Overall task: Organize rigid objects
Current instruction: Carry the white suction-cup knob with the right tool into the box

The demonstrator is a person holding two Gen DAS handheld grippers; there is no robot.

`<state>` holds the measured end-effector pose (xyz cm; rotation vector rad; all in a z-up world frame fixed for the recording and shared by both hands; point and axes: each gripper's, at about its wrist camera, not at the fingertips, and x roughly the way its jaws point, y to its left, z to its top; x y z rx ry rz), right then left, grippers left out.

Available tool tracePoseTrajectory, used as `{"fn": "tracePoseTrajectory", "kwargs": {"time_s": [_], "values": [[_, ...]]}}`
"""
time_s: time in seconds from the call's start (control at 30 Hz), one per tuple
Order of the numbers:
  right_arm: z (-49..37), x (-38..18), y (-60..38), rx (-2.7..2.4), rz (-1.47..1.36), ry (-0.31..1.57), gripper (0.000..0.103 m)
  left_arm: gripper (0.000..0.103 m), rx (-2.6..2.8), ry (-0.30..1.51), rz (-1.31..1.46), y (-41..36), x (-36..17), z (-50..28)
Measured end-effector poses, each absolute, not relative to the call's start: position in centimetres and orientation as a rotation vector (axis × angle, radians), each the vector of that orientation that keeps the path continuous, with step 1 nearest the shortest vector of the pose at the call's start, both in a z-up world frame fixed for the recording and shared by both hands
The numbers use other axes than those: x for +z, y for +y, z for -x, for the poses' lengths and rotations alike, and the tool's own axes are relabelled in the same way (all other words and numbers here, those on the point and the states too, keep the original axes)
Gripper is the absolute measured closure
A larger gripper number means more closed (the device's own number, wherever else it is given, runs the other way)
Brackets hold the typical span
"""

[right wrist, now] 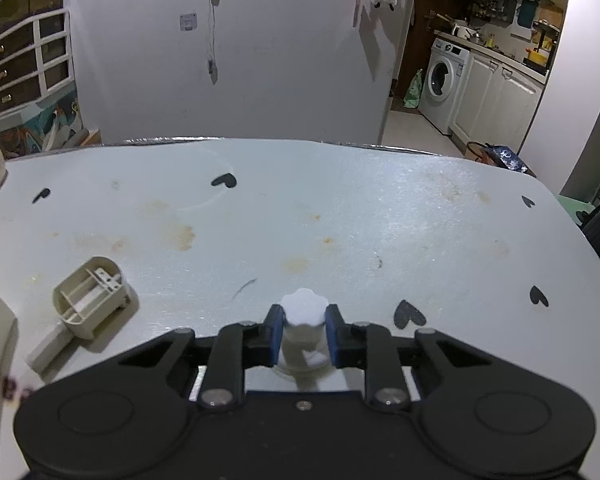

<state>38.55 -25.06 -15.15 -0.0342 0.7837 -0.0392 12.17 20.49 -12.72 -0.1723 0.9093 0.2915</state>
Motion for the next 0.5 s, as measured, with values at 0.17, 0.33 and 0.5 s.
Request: {"fn": "tracePoseTrajectory", "kwargs": {"time_s": [0.17,0.33,0.5], "values": [[-36.8,-13.0,-23.1,0.056,-0.014,0.735,0.08,0.095,0.288,0.909,0.166,20.4,-12.7,-12.3],[-34.9,-10.9,-19.7,0.193,-0.05,0.686,0.08,0.095,0.286,0.908,0.165,20.4,-12.7,-12.3],[-33.4,-9.1,-16.0,0.325,-0.072,0.657,0.08,0.095,0.283,0.905,0.164,20.3,-12.8,-12.3]]}}
